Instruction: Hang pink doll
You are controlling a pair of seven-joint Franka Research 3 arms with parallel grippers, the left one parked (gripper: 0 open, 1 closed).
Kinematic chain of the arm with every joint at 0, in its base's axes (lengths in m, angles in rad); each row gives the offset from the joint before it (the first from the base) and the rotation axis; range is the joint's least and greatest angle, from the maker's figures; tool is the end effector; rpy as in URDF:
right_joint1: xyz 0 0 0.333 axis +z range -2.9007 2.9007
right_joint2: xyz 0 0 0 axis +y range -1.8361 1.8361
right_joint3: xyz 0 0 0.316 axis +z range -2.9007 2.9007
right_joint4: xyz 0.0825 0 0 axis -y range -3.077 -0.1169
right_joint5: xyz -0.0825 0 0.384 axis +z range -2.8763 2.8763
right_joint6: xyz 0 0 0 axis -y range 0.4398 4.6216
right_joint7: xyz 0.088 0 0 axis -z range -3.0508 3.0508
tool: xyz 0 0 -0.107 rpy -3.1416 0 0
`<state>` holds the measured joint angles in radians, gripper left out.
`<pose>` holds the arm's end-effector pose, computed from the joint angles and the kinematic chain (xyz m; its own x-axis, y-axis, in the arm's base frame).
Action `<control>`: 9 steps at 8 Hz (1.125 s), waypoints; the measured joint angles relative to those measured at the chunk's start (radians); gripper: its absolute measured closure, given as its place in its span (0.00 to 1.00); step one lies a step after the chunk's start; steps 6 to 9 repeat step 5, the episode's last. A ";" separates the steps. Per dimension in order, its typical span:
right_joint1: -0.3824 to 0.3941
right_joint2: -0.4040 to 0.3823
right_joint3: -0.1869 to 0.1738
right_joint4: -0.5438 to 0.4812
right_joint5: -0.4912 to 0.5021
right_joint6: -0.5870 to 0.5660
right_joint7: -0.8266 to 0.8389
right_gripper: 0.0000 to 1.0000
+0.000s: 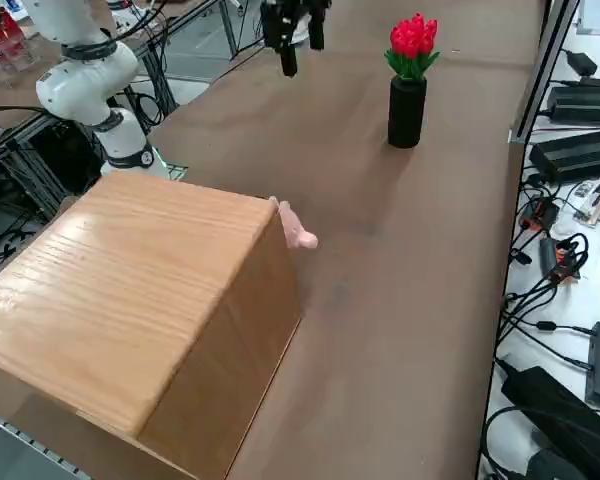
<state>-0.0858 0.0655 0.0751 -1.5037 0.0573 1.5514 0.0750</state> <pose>0.5729 -0.0014 0.6178 0.9962 -0.0844 -0.0222 -0.0856 -0.9945 -0.0607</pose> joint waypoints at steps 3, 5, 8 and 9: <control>0.165 -0.119 -0.098 -0.118 -0.015 -0.004 -0.053 0.00; 0.168 -0.140 -0.112 -0.147 -0.023 -0.002 -0.062 0.00; 0.168 -0.140 -0.112 -0.147 -0.023 -0.002 -0.062 0.00; 0.168 -0.140 -0.112 -0.147 -0.023 -0.002 -0.062 0.00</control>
